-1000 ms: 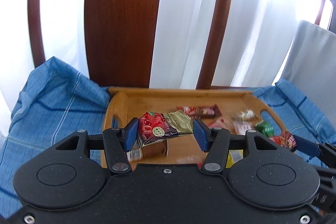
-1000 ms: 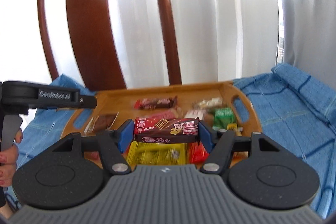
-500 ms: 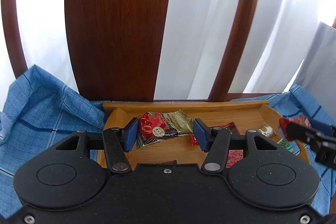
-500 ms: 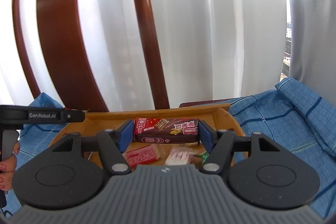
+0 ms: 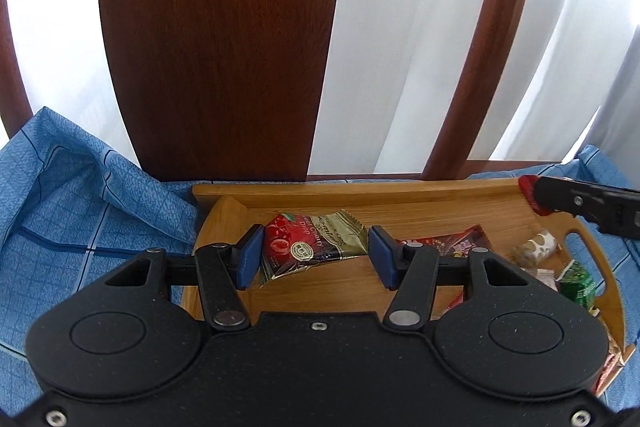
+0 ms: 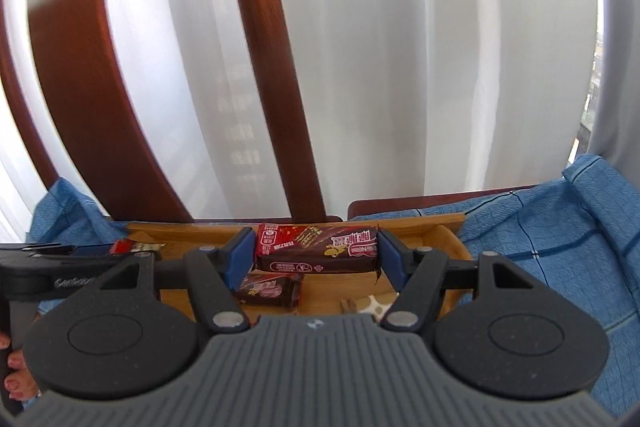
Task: Organize snacks
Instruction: 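Lift both packets and carry them over the bamboo tray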
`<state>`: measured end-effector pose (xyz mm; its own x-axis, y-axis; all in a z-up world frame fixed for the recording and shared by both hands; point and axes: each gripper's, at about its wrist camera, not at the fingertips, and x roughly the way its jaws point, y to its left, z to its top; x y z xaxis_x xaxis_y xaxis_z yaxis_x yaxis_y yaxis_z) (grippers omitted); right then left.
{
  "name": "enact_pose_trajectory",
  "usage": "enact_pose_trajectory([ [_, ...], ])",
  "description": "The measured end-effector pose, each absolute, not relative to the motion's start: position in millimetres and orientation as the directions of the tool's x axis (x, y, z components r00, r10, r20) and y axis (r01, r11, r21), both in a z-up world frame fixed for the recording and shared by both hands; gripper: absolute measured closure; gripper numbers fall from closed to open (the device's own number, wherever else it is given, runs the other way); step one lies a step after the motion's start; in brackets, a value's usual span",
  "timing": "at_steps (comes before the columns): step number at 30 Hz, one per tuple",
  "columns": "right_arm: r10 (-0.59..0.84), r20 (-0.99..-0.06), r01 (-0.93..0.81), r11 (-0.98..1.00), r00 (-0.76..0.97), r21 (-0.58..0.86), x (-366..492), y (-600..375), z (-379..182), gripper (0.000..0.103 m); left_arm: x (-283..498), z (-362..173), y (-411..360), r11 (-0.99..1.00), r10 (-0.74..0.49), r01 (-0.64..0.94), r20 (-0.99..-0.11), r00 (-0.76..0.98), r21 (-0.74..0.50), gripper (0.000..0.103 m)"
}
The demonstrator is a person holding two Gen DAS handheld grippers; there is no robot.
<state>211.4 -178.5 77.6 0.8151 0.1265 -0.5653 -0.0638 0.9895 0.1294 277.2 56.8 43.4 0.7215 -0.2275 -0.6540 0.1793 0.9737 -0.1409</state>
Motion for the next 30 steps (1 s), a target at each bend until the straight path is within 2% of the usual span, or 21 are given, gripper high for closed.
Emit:
enact_pose_trajectory([
  [17, 0.075, -0.674, -0.007, 0.995, 0.735, 0.103, 261, -189, 41, 0.034, 296, 25, 51, 0.977, -0.21, 0.167, -0.687, 0.696, -0.13, 0.049],
  [30, 0.057, -0.688, -0.003, 0.997, 0.723, 0.08, 270, -188, 30, 0.033, 299, 16, 43, 0.979, -0.198, 0.173, -0.698, 0.688, -0.106, 0.048],
])
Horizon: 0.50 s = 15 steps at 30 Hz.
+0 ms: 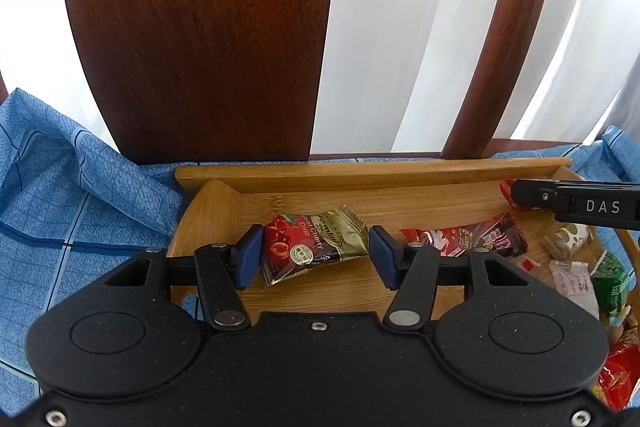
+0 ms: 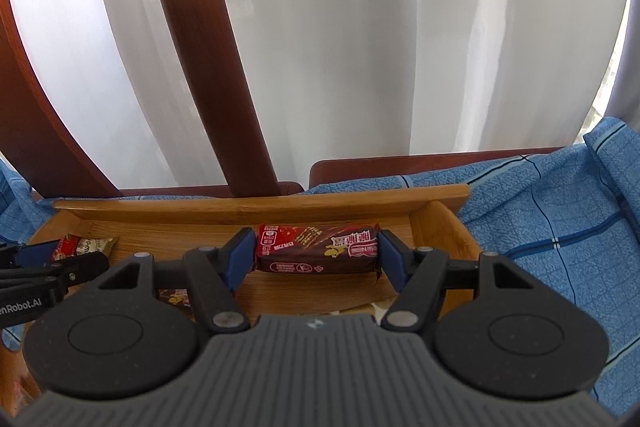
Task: Organize snacks
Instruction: 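Lift both packets and carry them over the bamboo tray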
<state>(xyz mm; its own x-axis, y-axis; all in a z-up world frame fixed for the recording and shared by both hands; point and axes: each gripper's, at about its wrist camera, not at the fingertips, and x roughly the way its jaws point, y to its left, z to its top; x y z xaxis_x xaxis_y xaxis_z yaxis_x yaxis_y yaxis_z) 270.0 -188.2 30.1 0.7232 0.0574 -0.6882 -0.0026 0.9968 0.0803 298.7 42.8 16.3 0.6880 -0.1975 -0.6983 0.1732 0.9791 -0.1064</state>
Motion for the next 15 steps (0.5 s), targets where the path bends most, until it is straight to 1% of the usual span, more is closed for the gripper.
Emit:
enact_pose_trajectory([
  [15, 0.051, -0.698, 0.007, 0.997, 0.714, 0.08, 274.4, -192.7, 23.2, 0.032, 299.2, 11.5, 32.3, 0.981, -0.18, 0.181, -0.692, 0.7, -0.072, 0.045],
])
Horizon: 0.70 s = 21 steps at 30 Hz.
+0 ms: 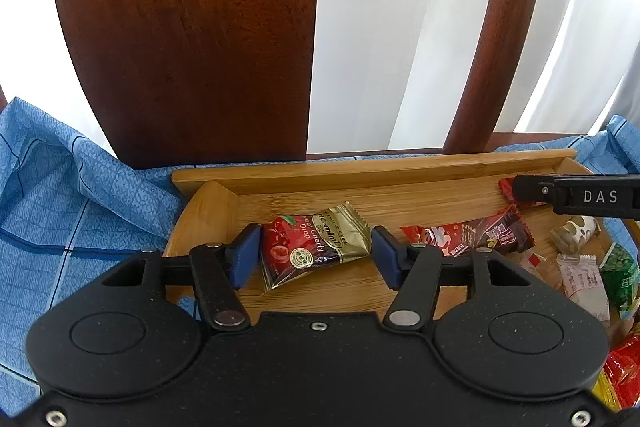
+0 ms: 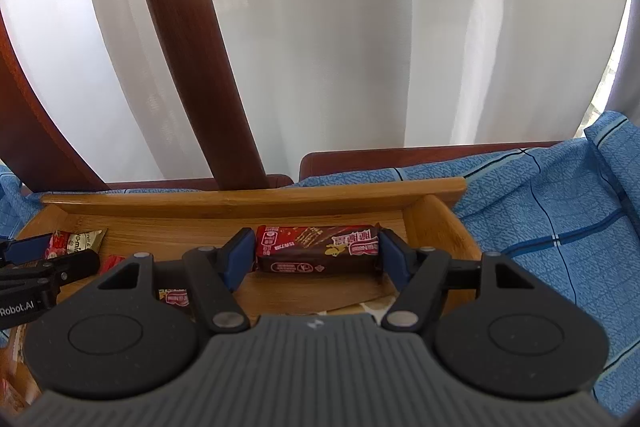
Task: Organize snacks
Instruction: 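Lift both packets and carry them over the bamboo tray, then open both grippers to drop the packets into the tray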
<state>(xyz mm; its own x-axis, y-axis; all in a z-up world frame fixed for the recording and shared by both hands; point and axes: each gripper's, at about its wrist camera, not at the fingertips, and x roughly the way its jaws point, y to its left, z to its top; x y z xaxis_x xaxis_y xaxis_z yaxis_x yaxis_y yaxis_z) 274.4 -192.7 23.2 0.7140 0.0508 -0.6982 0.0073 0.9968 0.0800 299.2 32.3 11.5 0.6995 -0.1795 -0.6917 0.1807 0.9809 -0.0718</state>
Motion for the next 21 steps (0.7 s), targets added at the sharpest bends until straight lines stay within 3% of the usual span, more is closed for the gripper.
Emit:
enact_pose_trajectory([
  [11, 0.08, -0.691, 0.008, 0.992, 0.718, 0.124, 272, -198, 27, 0.022, 299, 16, 32, 0.982, -0.178, 0.17, -0.705, 0.687, -0.081, 0.037],
  [13, 0.094, -0.685, 0.003, 0.99, 0.722, 0.139, 269, -198, 29, 0.021, 297, 19, 33, 0.982, -0.179, 0.168, -0.703, 0.688, -0.086, 0.027],
  [18, 0.113, -0.66, -0.011, 0.988, 0.743, 0.156, 259, -199, 39, 0.015, 288, 30, 34, 0.981, -0.186, 0.173, -0.682, 0.707, -0.088, 0.025],
  [21, 0.112, -0.642, -0.014, 0.988, 0.759, 0.155, 251, -200, 47, 0.013, 282, 37, 35, 0.982, -0.184, 0.169, -0.675, 0.714, -0.09, 0.012],
])
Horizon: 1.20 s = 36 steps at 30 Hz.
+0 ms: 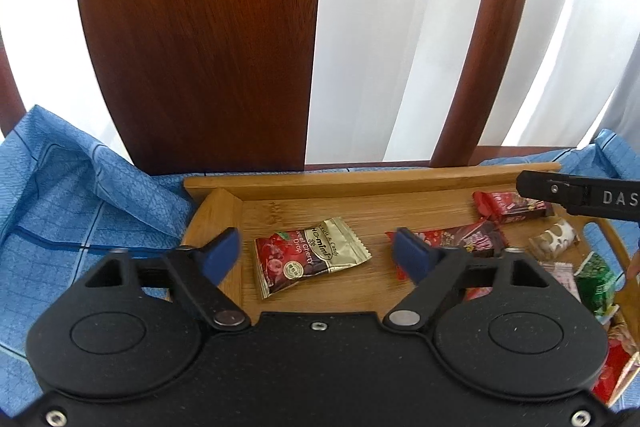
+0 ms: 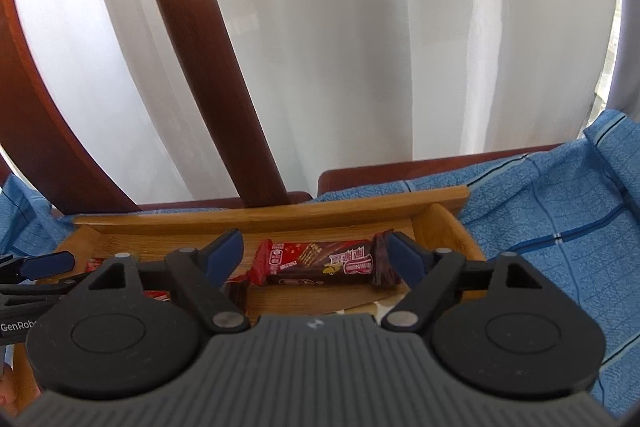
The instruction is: Organize snacks
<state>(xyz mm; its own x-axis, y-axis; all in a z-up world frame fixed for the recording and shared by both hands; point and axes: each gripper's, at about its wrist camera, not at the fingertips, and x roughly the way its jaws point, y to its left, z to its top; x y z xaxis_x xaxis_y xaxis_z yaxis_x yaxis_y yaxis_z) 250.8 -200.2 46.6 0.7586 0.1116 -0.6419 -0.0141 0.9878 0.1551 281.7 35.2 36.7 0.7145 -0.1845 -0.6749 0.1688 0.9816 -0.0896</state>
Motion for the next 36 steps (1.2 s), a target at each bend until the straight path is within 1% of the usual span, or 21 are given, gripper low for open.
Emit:
enact_pose_trajectory([
  [6, 0.118, -0.601, -0.034, 0.988, 0.79, 0.148, 218, -203, 55, 0.013, 255, 50, 37, 0.984, -0.166, 0.169, -0.644, 0.747, -0.058, 0.01],
  [10, 0.116, -0.574, -0.05, 0.99, 0.811, 0.131, 190, -203, 60, 0.012, 234, 56, 37, 0.985, -0.155, 0.167, -0.633, 0.759, -0.04, 0.006],
  [14, 0.112, -0.542, -0.058, 0.992, 0.833, 0.116, 166, -203, 65, 0.011, 211, 63, 36, 0.984, -0.15, 0.175, -0.603, 0.784, -0.017, 0.005],
  [22, 0.096, -0.483, -0.071, 0.995, 0.87, 0.07, 118, -196, 70, 0.01, 163, 68, 41, 0.983, -0.176, 0.177, -0.585, 0.792, -0.057, 0.003],
  [30, 0.081, -0.451, -0.088, 0.996, 0.889, 0.005, 77, -189, 61, 0.009, 126, 59, 43, 0.984, -0.171, 0.167, -0.579, 0.798, -0.06, 0.002],
  [36, 0.065, -0.438, -0.088, 0.996, 0.896, -0.032, 59, -185, 55, 0.006, 114, 55, 45, 0.985, -0.17, 0.154, -0.588, 0.791, -0.077, 0.002],
])
